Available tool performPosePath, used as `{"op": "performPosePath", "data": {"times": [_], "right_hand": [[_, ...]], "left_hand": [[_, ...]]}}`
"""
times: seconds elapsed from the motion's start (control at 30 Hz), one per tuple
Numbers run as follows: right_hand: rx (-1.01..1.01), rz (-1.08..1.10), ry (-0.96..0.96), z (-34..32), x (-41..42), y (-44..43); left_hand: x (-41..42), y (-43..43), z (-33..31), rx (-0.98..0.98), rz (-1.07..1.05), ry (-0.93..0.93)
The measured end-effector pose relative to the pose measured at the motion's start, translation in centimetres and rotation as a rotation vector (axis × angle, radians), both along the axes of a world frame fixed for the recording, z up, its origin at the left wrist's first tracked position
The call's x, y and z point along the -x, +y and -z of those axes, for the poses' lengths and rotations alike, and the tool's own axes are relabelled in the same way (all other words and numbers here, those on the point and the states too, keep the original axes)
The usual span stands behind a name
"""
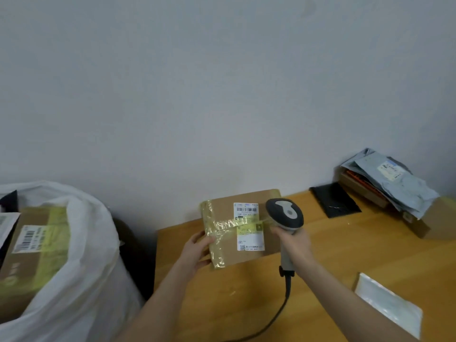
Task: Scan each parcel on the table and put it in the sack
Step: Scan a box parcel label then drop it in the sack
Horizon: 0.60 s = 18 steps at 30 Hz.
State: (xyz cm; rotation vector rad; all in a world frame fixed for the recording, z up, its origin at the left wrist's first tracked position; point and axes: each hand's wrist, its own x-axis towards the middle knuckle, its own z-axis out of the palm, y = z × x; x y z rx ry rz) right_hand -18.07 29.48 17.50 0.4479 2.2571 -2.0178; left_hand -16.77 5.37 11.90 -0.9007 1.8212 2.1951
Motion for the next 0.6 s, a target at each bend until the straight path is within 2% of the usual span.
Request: {"op": "performPosePath", "data": {"times": [0.13,0.6], "right_hand": [[0.116,-0.111,-0.091,-0.9,-3.1,-1.3],[0.105,-0.181,-0.133,-0.8,-7.5,-0.8]], "left_hand": [[-1.4,-0.3,0.6,0.005,-0.014,0.027],[-4.2,1.7,1.9,0.014,-0.122,0.009]]}}
